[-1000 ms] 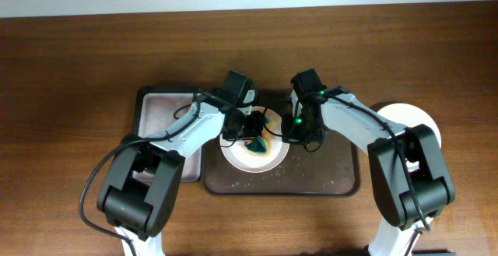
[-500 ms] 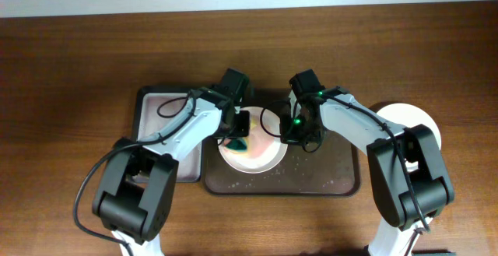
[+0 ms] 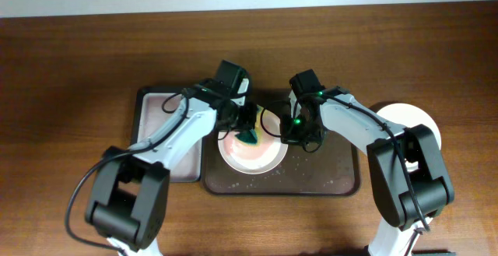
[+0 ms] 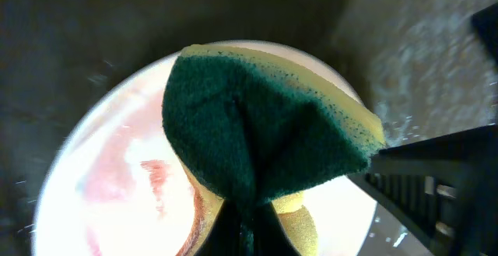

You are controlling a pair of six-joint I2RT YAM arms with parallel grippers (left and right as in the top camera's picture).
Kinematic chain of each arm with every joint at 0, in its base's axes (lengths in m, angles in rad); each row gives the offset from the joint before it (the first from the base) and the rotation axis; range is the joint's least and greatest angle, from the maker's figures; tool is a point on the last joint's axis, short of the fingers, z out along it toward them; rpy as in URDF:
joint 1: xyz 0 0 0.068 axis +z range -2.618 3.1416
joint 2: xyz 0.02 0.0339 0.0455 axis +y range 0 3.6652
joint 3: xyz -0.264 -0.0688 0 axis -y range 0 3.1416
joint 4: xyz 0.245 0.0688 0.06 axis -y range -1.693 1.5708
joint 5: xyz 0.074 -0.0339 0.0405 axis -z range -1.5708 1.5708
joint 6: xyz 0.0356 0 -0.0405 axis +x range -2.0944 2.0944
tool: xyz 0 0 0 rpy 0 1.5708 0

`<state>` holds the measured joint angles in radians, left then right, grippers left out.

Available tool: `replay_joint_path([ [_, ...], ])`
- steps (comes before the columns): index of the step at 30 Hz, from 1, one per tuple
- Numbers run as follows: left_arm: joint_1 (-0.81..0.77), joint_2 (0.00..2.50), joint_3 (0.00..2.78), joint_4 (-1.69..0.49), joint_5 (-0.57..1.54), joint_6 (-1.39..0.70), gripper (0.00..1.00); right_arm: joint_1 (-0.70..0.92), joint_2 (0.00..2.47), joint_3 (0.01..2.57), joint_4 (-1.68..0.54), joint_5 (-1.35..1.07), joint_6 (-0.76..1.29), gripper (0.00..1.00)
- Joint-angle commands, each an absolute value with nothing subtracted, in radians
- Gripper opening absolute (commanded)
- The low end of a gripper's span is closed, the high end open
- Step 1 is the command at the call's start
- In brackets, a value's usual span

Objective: Clean dirty plates on tray and stack at the side
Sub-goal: 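Scrub the white bowl with the sponge while the right gripper holds it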

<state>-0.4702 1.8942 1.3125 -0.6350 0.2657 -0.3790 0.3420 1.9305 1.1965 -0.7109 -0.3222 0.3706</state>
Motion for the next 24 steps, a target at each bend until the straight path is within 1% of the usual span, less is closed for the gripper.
replay_joint_path([
  [1,-0.494,1.958,1.303,-0.635,0.266,-0.389,0.00,0.347,1.937,1.188,-0.719,-0.302,0.376,0.04],
  [3,-0.494,1.977,1.303,-0.644,0.222,-0.393,0.00,0.347,1.937,1.188,-0.719,-0.302,0.376,0.04],
  [7,-0.484,1.979,1.303,-0.685,0.007,-0.404,0.00,0.347,1.937,1.188,-0.719,-0.302,0.376,0.04],
  [11,-0.448,1.978,1.308,-0.735,-0.142,-0.403,0.00,0.347,1.937,1.188,-0.722,-0.302,0.376,0.04],
  [16,-0.431,1.974,1.368,-0.784,-0.147,-0.373,0.00,0.347,1.937,1.188,-0.723,-0.302,0.376,0.04],
  [21,-0.435,1.913,1.528,-0.914,-0.027,-0.337,0.00,0.347,1.937,1.188,-0.727,-0.302,0.376,0.04],
  [22,-0.436,1.895,1.556,-0.942,-0.013,-0.330,0.00,0.347,1.937,1.188,-0.727,-0.302,0.376,0.09],
  [23,-0.436,1.881,1.576,-0.965,-0.015,-0.326,0.00,0.347,1.937,1.188,-0.726,-0.302,0.376,0.22],
  [24,-0.435,1.867,1.592,-0.984,-0.015,-0.312,0.00,0.347,1.937,1.188,-0.726,-0.302,0.376,0.31],
])
